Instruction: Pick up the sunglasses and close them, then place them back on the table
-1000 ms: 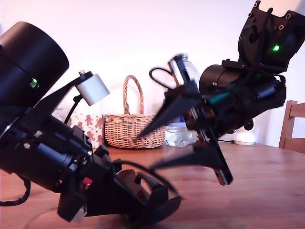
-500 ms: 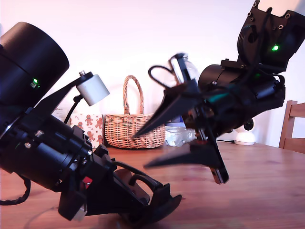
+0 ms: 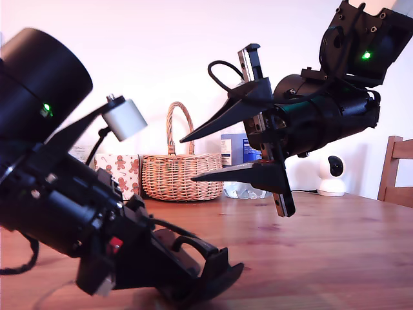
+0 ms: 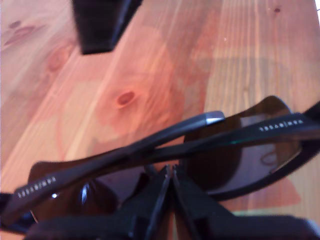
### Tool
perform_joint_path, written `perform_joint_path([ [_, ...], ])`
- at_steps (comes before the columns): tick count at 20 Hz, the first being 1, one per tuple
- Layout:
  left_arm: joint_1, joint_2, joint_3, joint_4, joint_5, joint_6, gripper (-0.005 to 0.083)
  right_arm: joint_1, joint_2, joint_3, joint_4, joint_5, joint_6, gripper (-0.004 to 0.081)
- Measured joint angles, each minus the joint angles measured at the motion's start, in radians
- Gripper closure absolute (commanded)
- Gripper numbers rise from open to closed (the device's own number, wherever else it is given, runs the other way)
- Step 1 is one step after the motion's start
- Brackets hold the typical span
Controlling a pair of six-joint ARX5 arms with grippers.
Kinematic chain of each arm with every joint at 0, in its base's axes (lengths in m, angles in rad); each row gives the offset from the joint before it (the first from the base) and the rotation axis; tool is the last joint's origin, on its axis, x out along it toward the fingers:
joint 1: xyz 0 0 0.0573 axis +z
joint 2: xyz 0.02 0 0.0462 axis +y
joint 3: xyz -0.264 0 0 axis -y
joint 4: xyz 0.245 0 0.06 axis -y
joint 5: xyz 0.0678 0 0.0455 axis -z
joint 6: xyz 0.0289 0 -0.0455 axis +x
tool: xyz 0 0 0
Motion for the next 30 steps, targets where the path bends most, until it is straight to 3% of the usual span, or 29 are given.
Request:
perform_joint_path([
  [8,0.0,-0.127,0.0,-0.142,-0.012,0.0,0.0795,0.0,0.0,0.0,-0.017,0.003,-0.022,0.0453],
  [12,0.0,-0.197,0.0,-0.252,-0.039,0.0,0.0795,0.0,0.0,0.0,-0.051,0.062,-0.047,0.0463],
  [15,0.0,-0.264,0.0,-0.346,-0.096,0.0,0.0795,0.0,0.0,0.0,-0.11,0.099,-0.093,0.0589],
  [17,0.001,-0.314,0.0,-0.407,-0.121,-0.004,0.0795,0.002,0.0,0.0,-0.145,0.112,-0.131,0.0611],
  [19,0.001,-0.351,0.0,-0.452,-0.142,-0.039,0.0795,0.016,-0.006,0.0,-0.172,0.203,-0.153,0.0611],
  [24,0.001,-0.363,0.0,-0.518,-0.153,-0.108,0.0795,0.119,-0.144,0.006,-0.268,0.576,-0.158,0.0516],
  [27,0.001,-0.363,0.0,-0.551,-0.206,-0.198,0.0795,0.213,-0.219,0.102,-0.378,0.815,-0.158,0.0444],
  [30,0.012,-0.363,0.0,-0.588,-0.268,-0.282,0.0795,0.304,-0.219,0.148,-0.412,0.993,-0.152,0.0421],
])
